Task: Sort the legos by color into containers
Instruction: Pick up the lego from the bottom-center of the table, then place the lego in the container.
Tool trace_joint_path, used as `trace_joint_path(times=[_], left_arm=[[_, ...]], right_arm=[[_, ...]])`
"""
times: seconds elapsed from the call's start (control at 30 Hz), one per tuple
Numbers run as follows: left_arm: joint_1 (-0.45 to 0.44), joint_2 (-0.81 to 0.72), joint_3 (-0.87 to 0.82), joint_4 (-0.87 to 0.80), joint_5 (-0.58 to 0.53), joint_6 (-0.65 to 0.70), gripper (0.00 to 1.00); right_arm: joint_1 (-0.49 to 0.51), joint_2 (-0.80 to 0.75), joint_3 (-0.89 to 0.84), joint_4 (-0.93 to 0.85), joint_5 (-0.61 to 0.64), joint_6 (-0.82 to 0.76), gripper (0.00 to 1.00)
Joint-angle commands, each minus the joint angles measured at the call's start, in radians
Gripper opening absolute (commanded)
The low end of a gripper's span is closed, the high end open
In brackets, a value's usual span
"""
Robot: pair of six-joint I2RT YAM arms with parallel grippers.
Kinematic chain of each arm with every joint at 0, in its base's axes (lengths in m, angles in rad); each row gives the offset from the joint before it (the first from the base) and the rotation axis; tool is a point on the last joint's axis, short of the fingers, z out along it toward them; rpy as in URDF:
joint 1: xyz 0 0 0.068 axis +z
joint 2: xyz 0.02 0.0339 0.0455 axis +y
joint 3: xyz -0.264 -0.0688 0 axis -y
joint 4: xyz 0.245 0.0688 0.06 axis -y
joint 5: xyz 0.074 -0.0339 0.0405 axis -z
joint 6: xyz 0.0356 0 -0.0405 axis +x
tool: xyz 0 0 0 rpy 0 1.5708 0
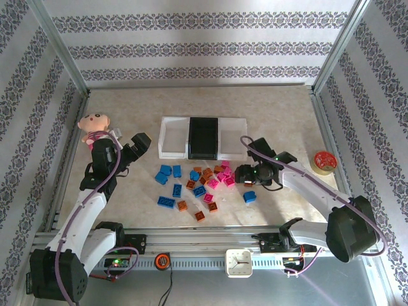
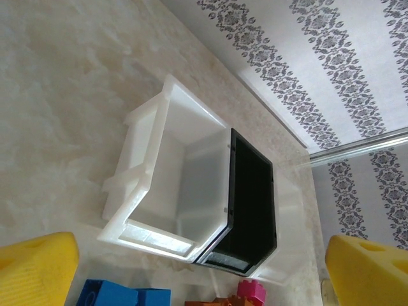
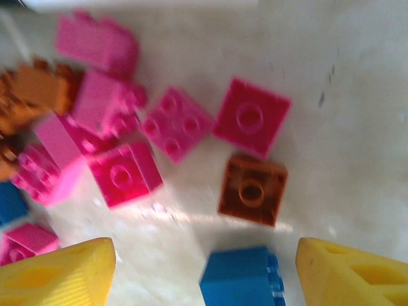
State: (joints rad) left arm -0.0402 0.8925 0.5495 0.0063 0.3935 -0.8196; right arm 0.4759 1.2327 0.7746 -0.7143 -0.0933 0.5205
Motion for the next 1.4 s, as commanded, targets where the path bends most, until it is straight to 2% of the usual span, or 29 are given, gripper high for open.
trace_joint_path(times=[0.0,0.33,0.57,0.83,0.97,1.03,1.13,1.27,1.37], left_arm=[[-0.012,0.015,-0.016,0.031,0.021,-0.020,0.99],[-0.012,0.065,-0.026,0.059,0.039,-0.042,0.99],[-0.012,0.053,-0.019,0.037,0.033,-0.040,0.99],[-0.011,0.017,-0.016,-0.003,-0.004,-0.025,0.99],[-0.012,0.001,-0.017,-0.009,-0.009,-0.018,0.99],[-0.012,0.005,-0.017,-0.006,-0.005,-0.019,0.99],[-0.012,0.023,-0.010,-0.017,0.003,-0.014,1.00],[-0.012,0.034,-0.009,-0.033,0.011,-0.016,1.00],[-0.012,0.025,-0.008,-0.049,0.010,-0.015,1.00]], right_arm=[[0.045,-0.004,-0.031,-0.078,0.044,0.044,0.75],[0.084,0.109,-0.080,-0.036,0.056,0.049,0.71],[0.091,0.171,-0.084,0.018,0.006,0.034,0.58],[0.096,0.067,-0.084,-0.025,-0.044,0.019,0.32],[0.091,-0.056,0.012,-0.070,-0.027,0.021,0.28],[0.062,-0.064,0.086,-0.059,-0.010,0.003,0.28],[-0.010,0.022,0.203,-0.004,0.002,-0.035,0.28],[-0.061,0.228,0.368,0.098,0.014,-0.063,0.30],[-0.082,0.405,0.519,0.096,0.039,-0.076,0.30]])
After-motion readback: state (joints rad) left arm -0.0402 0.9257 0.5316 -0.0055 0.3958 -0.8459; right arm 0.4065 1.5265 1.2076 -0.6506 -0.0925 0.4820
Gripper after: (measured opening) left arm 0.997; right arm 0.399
